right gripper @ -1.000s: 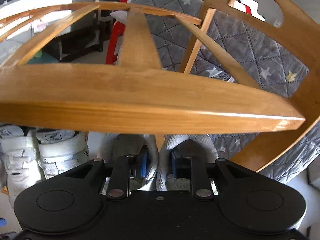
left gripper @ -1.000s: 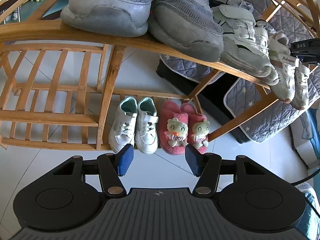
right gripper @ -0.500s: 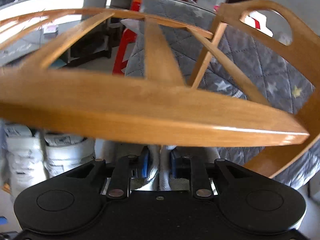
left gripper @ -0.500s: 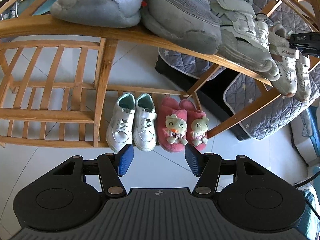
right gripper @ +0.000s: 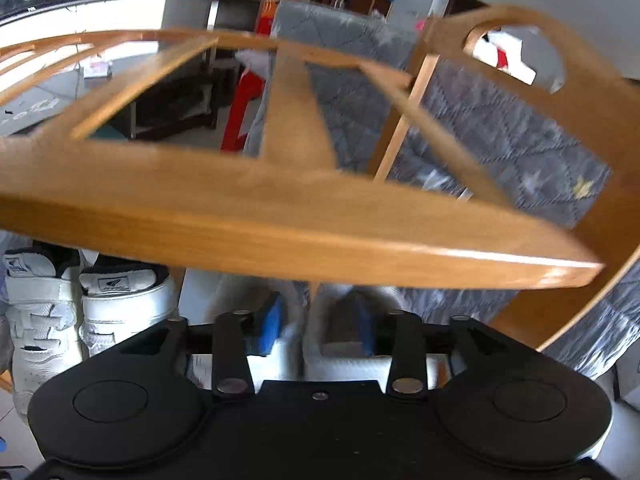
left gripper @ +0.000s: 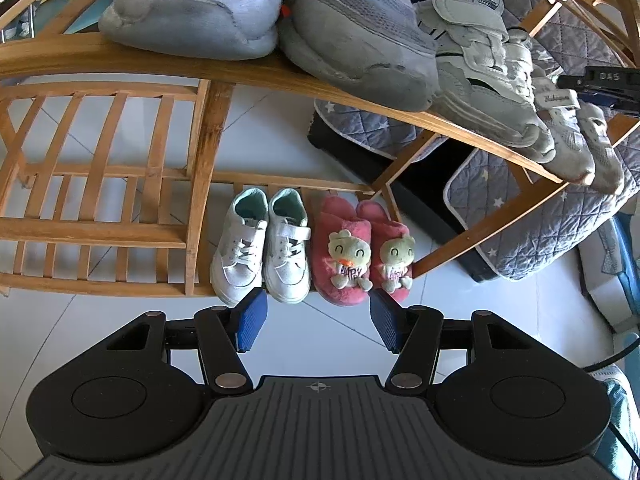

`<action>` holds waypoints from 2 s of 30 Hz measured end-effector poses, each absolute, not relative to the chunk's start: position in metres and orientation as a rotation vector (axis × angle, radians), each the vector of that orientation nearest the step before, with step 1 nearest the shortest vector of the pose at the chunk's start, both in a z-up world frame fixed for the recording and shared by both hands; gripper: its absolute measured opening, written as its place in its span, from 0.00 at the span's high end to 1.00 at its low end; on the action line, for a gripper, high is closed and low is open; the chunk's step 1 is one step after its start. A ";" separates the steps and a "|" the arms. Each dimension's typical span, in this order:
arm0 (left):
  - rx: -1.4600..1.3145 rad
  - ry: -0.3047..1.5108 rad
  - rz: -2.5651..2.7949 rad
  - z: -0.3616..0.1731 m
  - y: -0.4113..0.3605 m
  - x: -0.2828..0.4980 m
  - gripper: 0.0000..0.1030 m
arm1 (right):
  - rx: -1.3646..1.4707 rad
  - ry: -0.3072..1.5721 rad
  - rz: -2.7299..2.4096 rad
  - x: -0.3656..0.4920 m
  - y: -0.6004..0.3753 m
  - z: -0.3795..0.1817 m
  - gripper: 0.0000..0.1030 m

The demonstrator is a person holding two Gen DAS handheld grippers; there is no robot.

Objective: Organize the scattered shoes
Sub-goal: 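Carry the sneakers up onto the rack's top shelf beside the white sneakers, then lower the sneakers onto the shelf and open the right gripper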

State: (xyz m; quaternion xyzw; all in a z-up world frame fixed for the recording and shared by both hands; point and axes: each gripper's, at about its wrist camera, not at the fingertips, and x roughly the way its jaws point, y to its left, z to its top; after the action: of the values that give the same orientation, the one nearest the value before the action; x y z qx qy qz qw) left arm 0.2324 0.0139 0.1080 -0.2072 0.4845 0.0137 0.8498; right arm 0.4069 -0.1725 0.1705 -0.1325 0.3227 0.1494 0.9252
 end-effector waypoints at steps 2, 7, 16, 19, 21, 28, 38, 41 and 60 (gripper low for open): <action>-0.438 1.021 0.027 0.108 0.013 0.233 0.44 | -0.248 0.657 0.329 0.401 -0.182 0.178 0.57; -0.443 1.018 0.022 0.109 0.013 0.232 0.44 | -0.272 0.621 0.339 0.379 -0.190 0.190 0.53; -0.444 1.021 0.015 0.112 0.013 0.229 0.44 | -0.237 0.664 0.265 0.354 -0.249 0.178 0.63; -0.443 1.022 0.013 0.112 0.013 0.228 0.44 | -0.176 0.700 0.322 0.344 -0.264 0.171 0.63; -0.443 1.025 0.010 0.112 0.012 0.228 0.44 | -0.207 0.696 0.330 0.338 -0.264 0.165 0.63; -0.454 1.016 0.041 0.111 -0.003 0.224 0.44 | -0.266 0.690 0.372 0.324 -0.260 0.153 0.63; -0.456 1.026 0.032 0.110 0.003 0.225 0.44 | -0.505 0.609 0.361 0.311 -0.242 0.150 0.54; -0.451 1.030 0.017 0.109 0.002 0.226 0.44 | -0.608 0.588 0.385 0.306 -0.230 0.144 0.54; -0.453 1.050 0.027 0.106 0.008 0.229 0.44 | -0.630 0.541 0.423 0.315 -0.225 0.118 0.46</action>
State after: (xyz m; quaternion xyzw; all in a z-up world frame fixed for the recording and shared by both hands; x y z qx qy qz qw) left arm 0.2288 0.0076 0.1061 -0.2145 0.4967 0.0130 0.8409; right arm 0.3150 -0.2254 0.1183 -0.3036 0.2608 0.2041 0.8934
